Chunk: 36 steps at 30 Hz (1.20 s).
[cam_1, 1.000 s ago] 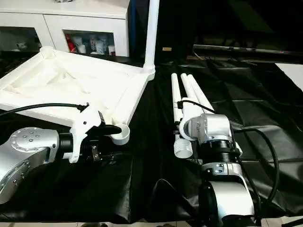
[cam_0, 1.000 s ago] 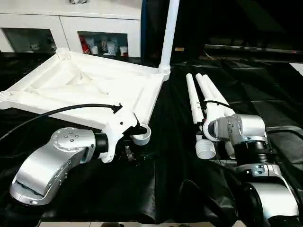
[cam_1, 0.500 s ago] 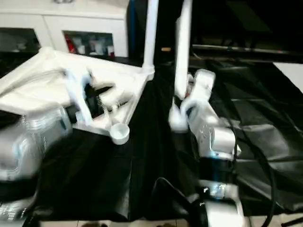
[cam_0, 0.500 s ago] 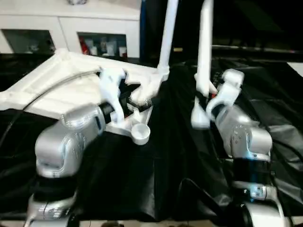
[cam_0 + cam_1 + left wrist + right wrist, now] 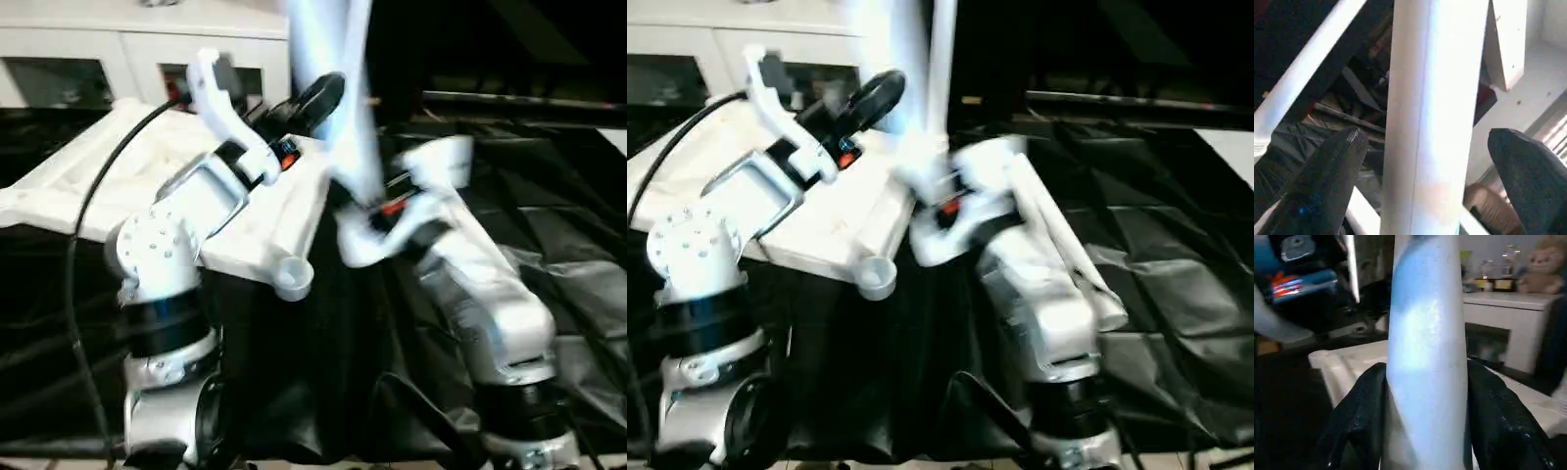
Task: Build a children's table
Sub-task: Pick table leg
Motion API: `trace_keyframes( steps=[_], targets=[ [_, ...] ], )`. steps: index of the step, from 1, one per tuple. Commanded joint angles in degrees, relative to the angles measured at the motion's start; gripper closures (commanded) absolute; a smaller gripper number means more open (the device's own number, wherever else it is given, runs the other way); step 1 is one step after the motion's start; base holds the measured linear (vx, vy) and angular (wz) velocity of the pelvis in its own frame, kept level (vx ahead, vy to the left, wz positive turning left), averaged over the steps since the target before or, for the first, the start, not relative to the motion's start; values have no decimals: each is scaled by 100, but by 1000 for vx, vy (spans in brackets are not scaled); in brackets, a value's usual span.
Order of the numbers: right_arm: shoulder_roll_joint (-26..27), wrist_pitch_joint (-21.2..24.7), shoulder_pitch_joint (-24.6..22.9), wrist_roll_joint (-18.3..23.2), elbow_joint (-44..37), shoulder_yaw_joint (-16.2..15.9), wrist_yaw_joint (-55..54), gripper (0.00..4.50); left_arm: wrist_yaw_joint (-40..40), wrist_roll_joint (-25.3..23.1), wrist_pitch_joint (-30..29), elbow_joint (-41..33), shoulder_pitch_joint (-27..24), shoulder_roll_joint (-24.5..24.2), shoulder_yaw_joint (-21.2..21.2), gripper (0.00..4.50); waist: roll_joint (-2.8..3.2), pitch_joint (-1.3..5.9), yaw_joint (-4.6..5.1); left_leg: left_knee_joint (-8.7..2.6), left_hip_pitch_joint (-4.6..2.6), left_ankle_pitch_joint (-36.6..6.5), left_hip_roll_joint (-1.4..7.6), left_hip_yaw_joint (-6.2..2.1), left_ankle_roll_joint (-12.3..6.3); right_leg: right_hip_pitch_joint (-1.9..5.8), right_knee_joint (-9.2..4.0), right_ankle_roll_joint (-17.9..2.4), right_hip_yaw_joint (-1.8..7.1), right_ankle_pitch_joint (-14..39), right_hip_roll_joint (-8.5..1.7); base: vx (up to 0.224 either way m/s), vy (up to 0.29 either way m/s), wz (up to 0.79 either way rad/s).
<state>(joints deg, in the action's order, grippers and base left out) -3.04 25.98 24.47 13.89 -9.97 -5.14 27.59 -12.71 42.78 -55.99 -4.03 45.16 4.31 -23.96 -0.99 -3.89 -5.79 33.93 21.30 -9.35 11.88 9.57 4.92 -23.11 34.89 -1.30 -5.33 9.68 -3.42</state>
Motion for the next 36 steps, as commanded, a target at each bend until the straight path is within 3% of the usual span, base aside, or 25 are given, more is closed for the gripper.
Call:
trace_keyframes(
  steps=[1, 3, 4, 5, 8, 10, 18, 33, 36],
  targets=[
    [-33, -185, 33, -47, -92, -63, 92, 262, 198, 143, -85, 15, 97, -2, 49, 0, 36, 439, -37, -352, -59, -1267, 78, -40, -27, 301, -515, -380, 275, 1857, -389, 0, 0, 0],
    [-89, -196, 76, -7, -111, -154, 106, 262, 453, 160, -129, 77, 110, -33, 71, 0, 41, 436, -46, -361, -66, -1311, 86, -47, -15, 296, -509, -357, 274, 1851, -387, 0, 0, 0],
    [-112, -201, 88, -1, -116, -184, 110, 262, 546, 180, -178, 110, 131, -5, 11, 29, 29, 427, -60, -356, -76, -1362, 76, -37, -4, 294, -520, -315, 275, 1912, -384, 0, 0, 0],
    [-112, -201, 88, -1, -116, -184, 110, 262, 546, 180, -178, 110, 131, -5, 11, 29, 26, 427, -64, -352, -73, -1361, 70, -34, -8, 293, -526, -297, 276, 1943, -388, 0, 0, 0],
    [-142, -188, 168, -152, -14, -301, 39, 262, 801, -104, -219, 146, 96, -43, -31, 36, 12, 434, -71, -358, -47, -1259, 71, -44, 0, 309, -517, -209, 275, 1899, -386, 0, 0, 0],
    [-133, -205, 180, -224, 33, -326, 28, 262, 796, -57, -265, 116, 53, -56, -8, 70, 9, 436, -73, -349, -49, -1232, 63, -40, 13, 305, -519, -192, 277, 1924, -396, 0, 0, 0],
    [-160, -199, 254, -277, 193, -340, -105, 262, 869, -77, -110, 71, -26, -140, 224, 133, 15, 447, -75, -352, -41, -1166, 74, -44, 22, 319, -476, -293, 286, 1626, -397, 0, 0, 0],
    [-149, -172, 305, -263, 239, -314, -189, 262, 881, -65, 63, 152, -3, -216, 252, 254, 11, 442, -71, -351, -50, -1215, 73, -39, 39, 311, -493, -240, 284, 1784, -398, 0, 0, 0],
    [-67, -17, 312, -25, 234, -197, -119, 192, 846, -37, 64, 126, -28, -245, 289, 264, 3, 441, -65, -350, -51, -1200, 71, -36, 27, 308, -489, -240, 287, 1766, -396, 0, 0, 0]
  ],
)
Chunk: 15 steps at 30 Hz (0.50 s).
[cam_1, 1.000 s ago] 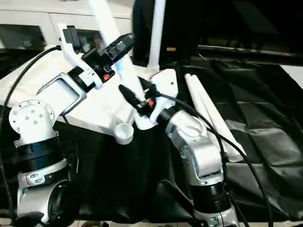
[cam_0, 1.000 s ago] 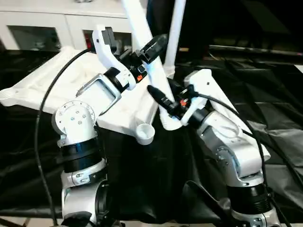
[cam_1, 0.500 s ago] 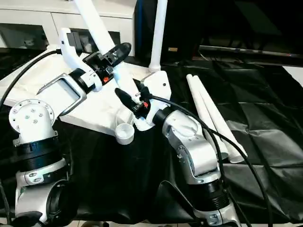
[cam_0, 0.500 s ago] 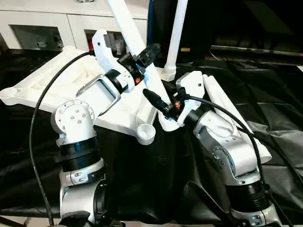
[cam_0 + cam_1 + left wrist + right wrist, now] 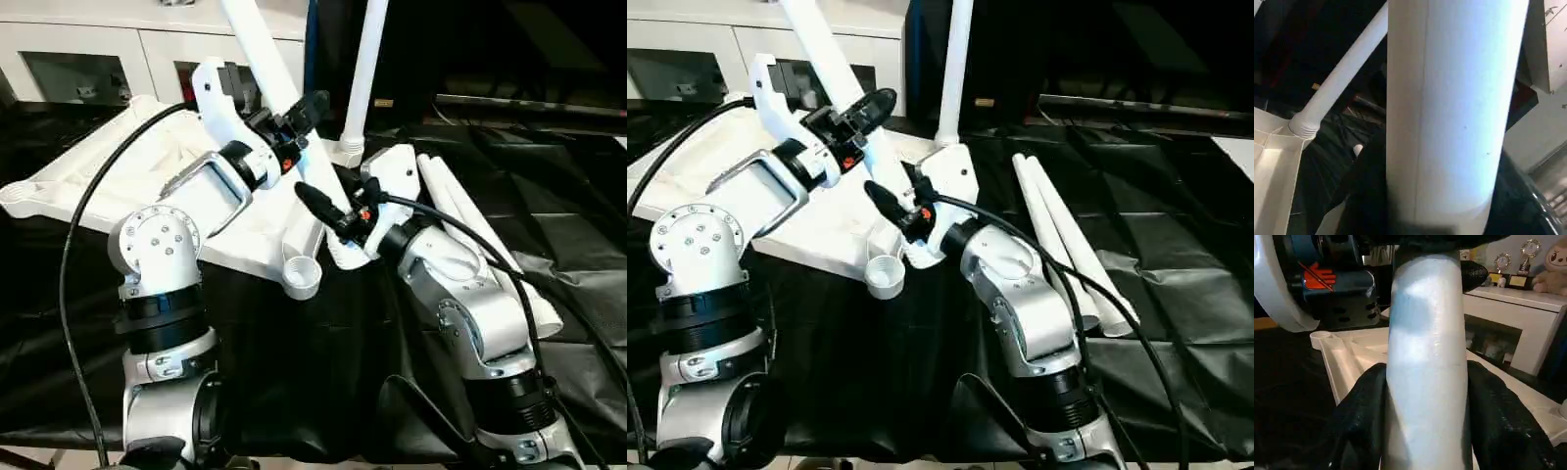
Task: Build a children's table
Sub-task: Pick table leg
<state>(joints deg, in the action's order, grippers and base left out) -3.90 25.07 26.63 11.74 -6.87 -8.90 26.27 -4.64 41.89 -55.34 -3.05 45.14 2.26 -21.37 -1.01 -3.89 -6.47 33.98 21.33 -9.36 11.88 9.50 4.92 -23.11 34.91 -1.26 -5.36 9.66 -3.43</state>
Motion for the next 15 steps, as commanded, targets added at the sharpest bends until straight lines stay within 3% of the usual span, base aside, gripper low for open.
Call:
trace_keyframes(
  steps=[1, 4, 7, 9, 10, 12, 15],
  targets=[
    [32, 269, 109, 384, -123, 256, 80, 192, -5, 52, 31, 27, -43, -79, 66, 264, -6, 440, 4, -356, -55, -1204, 71, -25, 8, 309, -494, -245, 291, 1764, -397, 0, 0, 0],
    [23, 893, 224, 867, -199, 583, 96, 158, -157, 116, 20, 33, -47, -159, 98, 266, 0, 446, 4, -355, -58, -1123, 66, -31, -14, 316, -472, -261, 293, 1648, -378, 0, 0, 0],
    [-226, 1806, 476, 1832, -198, 1187, 444, 154, -372, 200, -65, 22, -24, -295, 140, 266, -4, 456, -8, -353, -72, -1113, 77, -30, -15, 320, -462, -315, 293, 1548, -383, 0, 0, 0],
    [-325, 1937, 521, 2002, -193, 1270, 570, 154, -465, 239, -109, 19, -14, -350, 160, 266, 4, 454, -34, -350, -57, -1047, 78, -25, -4, 326, -456, -293, 295, 1482, -387, 0, 0, 0],
    [-609, 2374, 634, 2333, -122, 1411, 851, 154, -682, 357, -201, 15, 10, -465, 178, 266, -3, 458, -40, -348, -53, -979, 71, -23, 11, 336, -449, -284, 296, 1462, -389, 0, 0, 0],
    [-1098, 2725, 735, 2529, -42, 1409, 1358, 154, -1121, 551, -381, 16, 48, -695, 273, 266, -16, 469, -69, -332, -50, -859, 64, -16, -3, 355, -437, -299, 300, 1379, -389, 0, 0, 0],
    [-1325, 3055, 789, 2711, 15, 1407, 1606, 154, -1425, 684, -547, -5, 57, -865, 383, 266, -37, 466, -96, -324, -42, -796, 57, -3, 1, 354, -433, -321, 300, 1494, -401, 0, 0, 0]
  ],
)
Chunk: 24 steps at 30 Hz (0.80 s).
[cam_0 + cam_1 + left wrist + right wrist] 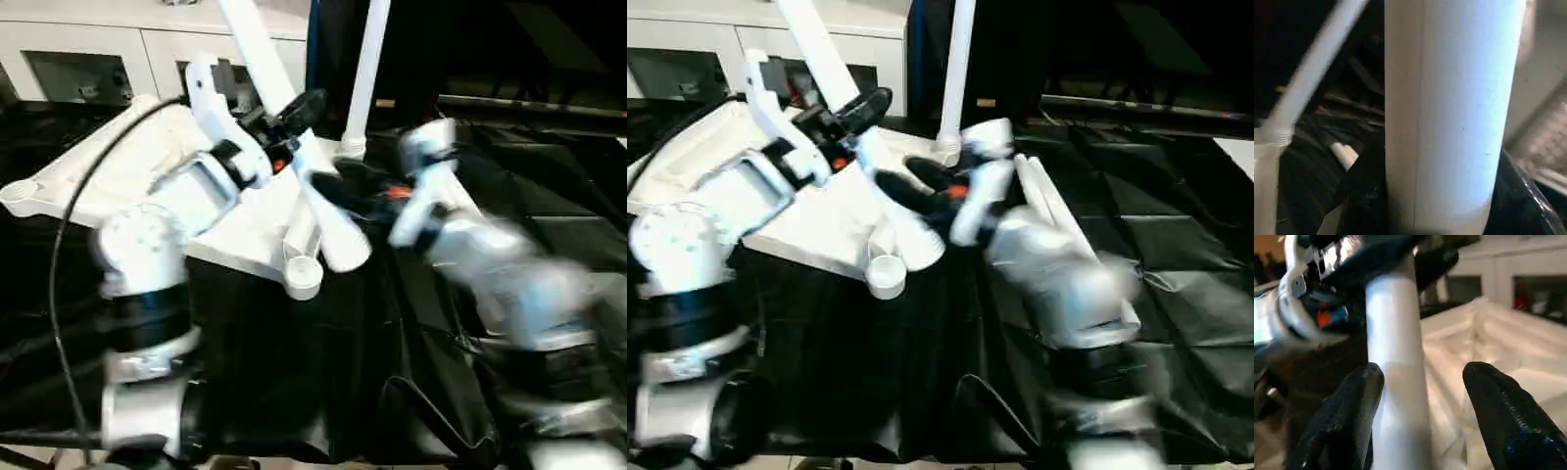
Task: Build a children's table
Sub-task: Pick table leg
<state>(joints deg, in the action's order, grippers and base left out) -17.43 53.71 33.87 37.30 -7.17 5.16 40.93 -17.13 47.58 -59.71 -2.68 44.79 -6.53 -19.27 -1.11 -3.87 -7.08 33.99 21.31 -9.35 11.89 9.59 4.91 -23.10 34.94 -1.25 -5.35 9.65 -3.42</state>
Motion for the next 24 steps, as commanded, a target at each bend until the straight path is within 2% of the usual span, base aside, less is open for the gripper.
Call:
trace_keyframes(
  steps=[1, 3, 6, 7, 10, 11, 14, 22, 23, 24],
  targets=[
    [-18, 311, 87, 229, 64, 22, 181, 154, -272, 164, -158, -50, 94, -36, 209, 266, -24, 461, -33, -324, -31, -786, 67, -9, -1, 344, -449, -374, 296, 1537, -417, 0, 0, 0],
    [-205, 725, 152, 434, 58, -33, 284, 154, -671, 348, -276, -152, 147, -225, 353, 266, -46, 469, -34, -323, -47, -774, 71, -6, -10, 342, -452, -421, 294, 1605, -414, 0, 0, 0],
    [-327, 860, 132, 479, 30, -192, 385, 154, -906, 400, -310, -220, 206, -328, 470, 266, -32, 462, -55, -330, -60, -780, 84, -10, 30, 335, -452, -438, 295, 1644, -419, 0, 0, 0],
    [-358, 932, 131, 569, 29, -217, 433, 154, -977, 382, -292, -212, 220, -369, 529, 266, -53, 457, -49, -330, -57, -817, 86, -5, 44, 334, -460, -432, 296, 1689, -421, 0, 0, 0],
    [-342, 1193, 132, 814, 23, -199, 504, 154, -1106, 339, -218, -164, 239, -407, 634, 266, -53, 461, -93, -328, -63, -797, 92, 0, 59, 325, -467, -390, 300, 1791, -435, 0, 0, 0],
    [-394, 1239, 98, 775, -8, -309, 565, 154, -1187, 342, -213, -169, 238, -424, 692, 266, -60, 462, -95, -330, -61, -788, 90, -1, 60, 331, -466, -380, 300, 1793, -432, 0, 0, 0],
    [-522, 1320, 57, 650, -31, -552, 669, 154, -1461, 315, -152, -191, 241, -502, 866, 266, -61, 461, -129, -338, -56, -763, 95, -5, 105, 329, -468, -303, 304, 1821, -437, 0, 0, 0],
    [-633, 1383, 182, 731, 96, -707, 764, 154, -2017, 351, -213, -186, 312, -728, 1182, 266, -47, 472, -139, -335, -45, -754, 95, -11, 151, 338, -443, -331, 303, 1712, -439, 0, 0, 0],
    [-663, 1343, 195, 714, 106, -743, 814, 154, -2051, 343, -206, -160, 329, -726, 1208, 266, -72, 470, -136, -334, -44, -765, 91, -3, 144, 340, -452, -321, 303, 1736, -435, 0, 0, 0],
    [-683, 1314, 201, 702, 111, -766, 848, 154, -2073, 337, -199, -145, 338, -722, 1225, 266, -62, 472, -145, -333, -55, -771, 97, -6, 150, 336, -445, -325, 305, 1741, -439, 0, 0, 0]
  ],
)
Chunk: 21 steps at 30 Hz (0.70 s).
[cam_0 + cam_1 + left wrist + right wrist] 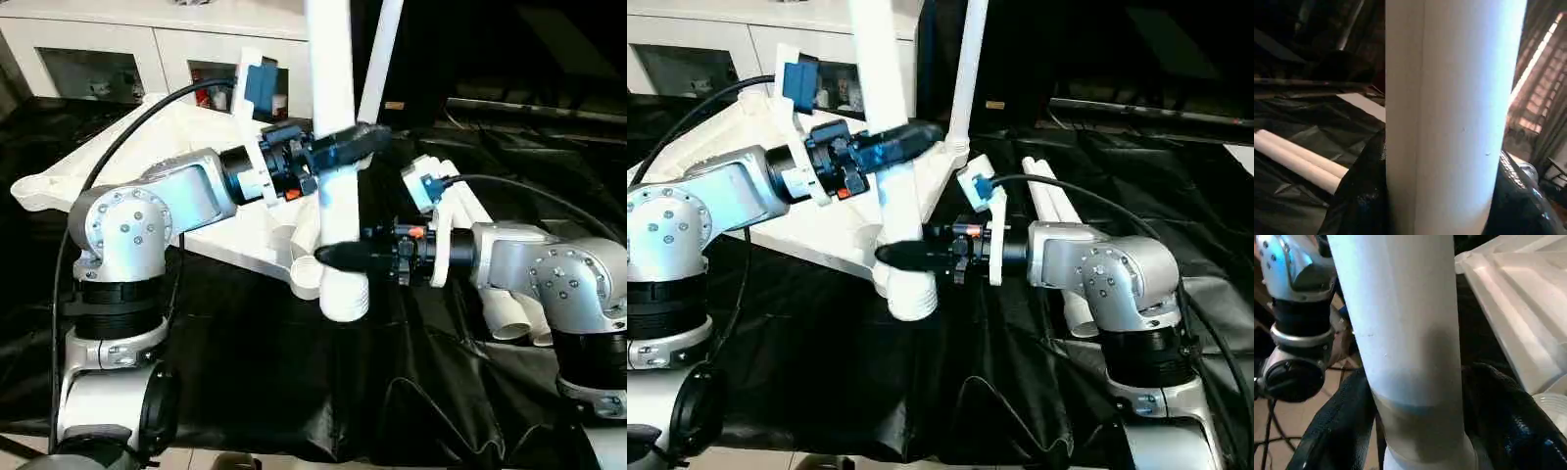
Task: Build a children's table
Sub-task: Pick table leg
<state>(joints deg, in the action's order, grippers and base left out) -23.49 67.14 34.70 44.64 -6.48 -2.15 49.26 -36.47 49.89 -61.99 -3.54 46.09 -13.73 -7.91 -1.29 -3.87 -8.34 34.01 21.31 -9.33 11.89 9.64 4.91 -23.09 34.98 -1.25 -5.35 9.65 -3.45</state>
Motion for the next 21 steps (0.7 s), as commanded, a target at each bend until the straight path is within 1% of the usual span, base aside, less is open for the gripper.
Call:
trace_keyframes(
  steps=[1, 7, 12, 14, 16, 17, 19, 21],
  targets=[
    [-100, -37, 122, -26, 48, -58, 62, 154, -172, 108, 23, -34, 214, -1, 112, 266, -49, 465, -11, -337, -40, -768, 92, -12, 145, 341, -449, -321, 303, 1764, -433, 0, 0, 0],
    [-160, -59, 86, 22, 1, -162, 243, 154, -304, 90, 80, 89, 243, 4, 192, 266, -55, 470, -21, -329, -40, -744, 91, -8, 136, 340, -457, -289, 300, 1818, -435, 0, 0, 0],
    [-161, -120, 61, -7, 11, -212, 286, 154, -366, 112, 61, 33, 218, -4, 231, 266, -47, 478, -23, -326, -38, -724, 96, -12, 140, 345, -439, -366, 301, 1691, -436, 0, 0, 0],
    [-154, -127, 62, -14, 16, -211, 293, 154, -386, 110, 52, 32, 220, -13, 231, 266, -26, 479, -23, -326, -42, -743, 99, -17, 148, 346, -430, -407, 301, 1639, -438, 0, 0, 0],
    [-151, -128, 61, -13, 20, -210, 291, 154, -391, 105, 53, 41, 224, -15, 229, 266, -41, 480, -23, -325, -40, -742, 96, -13, 145, 350, -431, -422, 303, 1608, -435, 0, 0, 0],
    [-153, -136, 56, -15, 22, -214, 294, 170, -394, 102, 56, 49, 229, -17, 227, 266, -36, 477, -25, -326, -44, -755, 98, -13, 145, 346, -432, -430, 302, 1622, -435, 0, 0, 0],
    [-150, -148, 41, -18, 21, -223, 284, 187, -396, 100, 61, 52, 231, -25, 225, 266, -24, 480, -23, -327, -45, -765, 101, -17, 152, 348, -430, -442, 301, 1610, -436, 0, 0, 0],
    [-149, -157, 33, -15, 18, -230, 277, 200, -402, 95, 64, 53, 231, -27, 221, 266, -32, 478, -23, -326, -46, -790, 98, -15, 151, 350, -433, -444, 300, 1625, -435, 0, 0, 0]
  ],
)
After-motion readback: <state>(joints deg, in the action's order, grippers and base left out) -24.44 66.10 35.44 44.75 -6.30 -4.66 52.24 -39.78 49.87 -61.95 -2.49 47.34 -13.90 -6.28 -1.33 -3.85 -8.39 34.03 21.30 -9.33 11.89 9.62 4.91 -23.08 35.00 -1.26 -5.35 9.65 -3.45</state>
